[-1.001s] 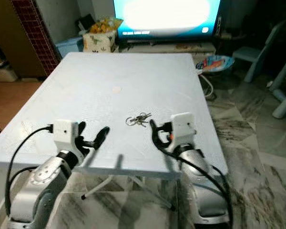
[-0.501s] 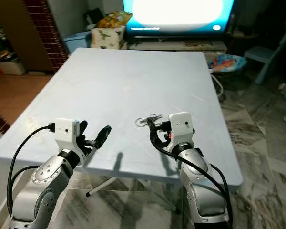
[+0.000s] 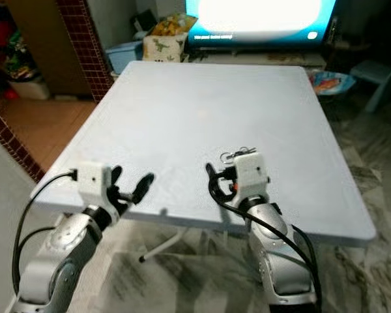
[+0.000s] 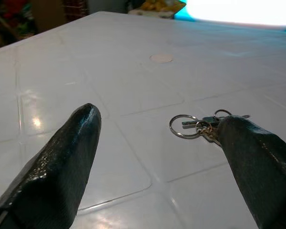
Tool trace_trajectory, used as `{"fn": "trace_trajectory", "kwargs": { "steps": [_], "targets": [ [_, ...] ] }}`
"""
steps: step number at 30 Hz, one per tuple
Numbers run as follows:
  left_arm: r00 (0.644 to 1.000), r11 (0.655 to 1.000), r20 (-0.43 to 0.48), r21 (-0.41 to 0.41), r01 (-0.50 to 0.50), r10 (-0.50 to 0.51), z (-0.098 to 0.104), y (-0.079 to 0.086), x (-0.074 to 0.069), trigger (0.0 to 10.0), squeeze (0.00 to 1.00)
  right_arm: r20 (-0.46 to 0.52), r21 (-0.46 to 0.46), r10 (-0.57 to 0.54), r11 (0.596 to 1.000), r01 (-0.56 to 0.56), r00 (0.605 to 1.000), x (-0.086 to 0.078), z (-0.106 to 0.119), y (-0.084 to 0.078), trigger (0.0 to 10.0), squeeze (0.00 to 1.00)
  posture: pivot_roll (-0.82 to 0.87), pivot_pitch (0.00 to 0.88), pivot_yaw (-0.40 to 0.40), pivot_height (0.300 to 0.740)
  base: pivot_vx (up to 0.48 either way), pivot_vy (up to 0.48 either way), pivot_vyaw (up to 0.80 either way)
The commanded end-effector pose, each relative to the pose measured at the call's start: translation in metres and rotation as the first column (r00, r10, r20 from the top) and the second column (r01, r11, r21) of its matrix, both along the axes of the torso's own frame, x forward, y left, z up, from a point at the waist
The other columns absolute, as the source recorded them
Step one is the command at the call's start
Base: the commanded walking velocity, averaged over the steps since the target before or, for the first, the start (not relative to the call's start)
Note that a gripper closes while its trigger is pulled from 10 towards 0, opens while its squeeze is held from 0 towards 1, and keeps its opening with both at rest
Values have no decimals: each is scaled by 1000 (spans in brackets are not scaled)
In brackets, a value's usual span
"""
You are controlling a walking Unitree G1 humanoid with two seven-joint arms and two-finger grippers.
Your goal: Hang keys on a hook
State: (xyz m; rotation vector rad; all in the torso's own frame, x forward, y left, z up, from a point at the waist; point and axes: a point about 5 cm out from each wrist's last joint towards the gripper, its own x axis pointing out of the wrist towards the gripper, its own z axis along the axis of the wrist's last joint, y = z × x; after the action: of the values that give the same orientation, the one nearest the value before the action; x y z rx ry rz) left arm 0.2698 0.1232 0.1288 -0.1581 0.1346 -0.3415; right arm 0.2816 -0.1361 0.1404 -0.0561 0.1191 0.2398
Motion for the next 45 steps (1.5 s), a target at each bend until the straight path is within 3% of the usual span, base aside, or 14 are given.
{"fn": "trace_trajectory", "kwargs": {
  "steps": [1,10,18,32,45],
  "targets": [
    [1000,1000,3,22,-20,20,0,7,-1,10000,0,12,10,20,1000,-21,1000,1,4,7,10000,0,-22,52,57,740,0,0,0],
    [1000,999,23,41,2,-3,1,4,-1,10000,0,18,1,3,1000,-3,1000,1,4,5,10000,0,-22,52,59,740,0,0,0],
    [999,999,38,37,18,-20,3,2,-2,10000,0,121,-136,-159,975,175,980,9,14,-20,10000,0,-26,55,60,740,0,0,0],
    [998,999,38,27,42,-43,1,0,-3,10000,0,100,-152,-271,947,284,957,4,6,-38,10000,0,-30,57,61,740,230,0,0],
    [998,998,36,22,56,-56,1,0,-2,10000,0,84,-135,-290,944,300,953,-12,-1,-37,10000,0,-35,52,67,740,389,0,0]
  ]
}}
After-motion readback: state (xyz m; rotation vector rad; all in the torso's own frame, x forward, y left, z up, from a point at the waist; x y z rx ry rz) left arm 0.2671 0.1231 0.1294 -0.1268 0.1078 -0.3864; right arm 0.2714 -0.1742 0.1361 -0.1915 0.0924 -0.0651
